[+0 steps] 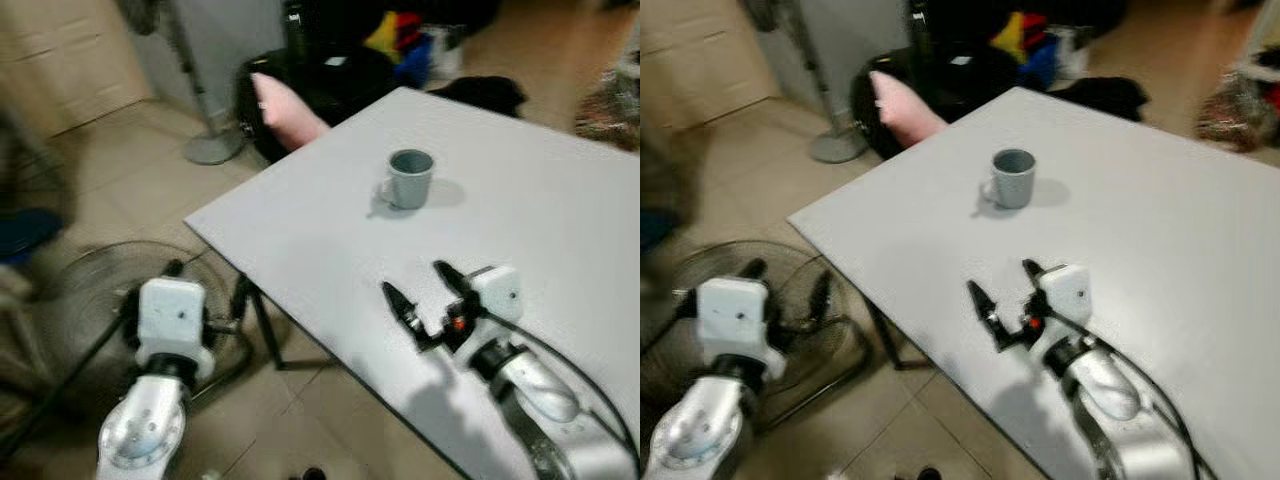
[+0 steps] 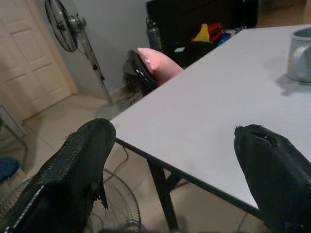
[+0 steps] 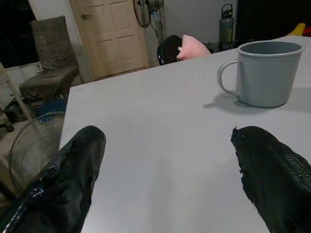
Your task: Setting the table
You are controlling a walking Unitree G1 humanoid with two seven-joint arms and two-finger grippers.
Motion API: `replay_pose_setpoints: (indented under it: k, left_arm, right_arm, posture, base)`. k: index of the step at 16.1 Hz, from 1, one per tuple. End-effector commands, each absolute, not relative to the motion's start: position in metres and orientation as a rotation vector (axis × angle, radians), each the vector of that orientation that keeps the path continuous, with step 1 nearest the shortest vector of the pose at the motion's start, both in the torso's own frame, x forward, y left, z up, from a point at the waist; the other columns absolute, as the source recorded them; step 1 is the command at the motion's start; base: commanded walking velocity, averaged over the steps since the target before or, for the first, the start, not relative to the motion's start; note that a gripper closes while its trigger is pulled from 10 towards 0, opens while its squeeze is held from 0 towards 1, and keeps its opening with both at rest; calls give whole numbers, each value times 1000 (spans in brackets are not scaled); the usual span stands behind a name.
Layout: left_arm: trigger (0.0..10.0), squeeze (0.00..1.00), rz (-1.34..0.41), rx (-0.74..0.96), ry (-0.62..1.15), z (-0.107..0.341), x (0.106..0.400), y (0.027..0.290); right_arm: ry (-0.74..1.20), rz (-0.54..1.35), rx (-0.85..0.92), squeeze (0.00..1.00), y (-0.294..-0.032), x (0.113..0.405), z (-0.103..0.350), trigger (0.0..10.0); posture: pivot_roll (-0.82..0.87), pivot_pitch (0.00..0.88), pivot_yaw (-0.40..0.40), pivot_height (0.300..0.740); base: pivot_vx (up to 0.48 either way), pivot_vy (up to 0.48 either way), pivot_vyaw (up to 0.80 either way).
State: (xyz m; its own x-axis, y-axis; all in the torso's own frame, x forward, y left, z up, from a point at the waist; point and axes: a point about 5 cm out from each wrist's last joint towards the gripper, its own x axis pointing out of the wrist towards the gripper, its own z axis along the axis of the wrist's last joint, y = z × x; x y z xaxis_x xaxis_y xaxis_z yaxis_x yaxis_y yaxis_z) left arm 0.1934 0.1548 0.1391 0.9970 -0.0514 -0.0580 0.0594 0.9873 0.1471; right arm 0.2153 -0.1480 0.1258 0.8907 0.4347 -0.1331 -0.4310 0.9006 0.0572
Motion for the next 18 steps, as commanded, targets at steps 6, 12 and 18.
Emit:
replay_pose_setpoints:
  k: [6,12,18]
  left_arm:
    - [10000,0,4,193,62,141,193,166]
    - [10000,0,-6,217,59,143,192,166]
    - [10000,0,-21,232,58,146,192,166]
  right_arm:
    - [106,460,22,1000,-142,223,129,10000]
    - [104,478,58,1000,-137,220,128,10000]
    - [138,434,125,0,-137,220,122,10000]
  posture:
    - [-69,0,98,740]
    - [-58,0,94,740]
    - [-55,0,98,740]
  base:
    - [0,0,800]
    - [0,0,800]
    - [0,279,0]
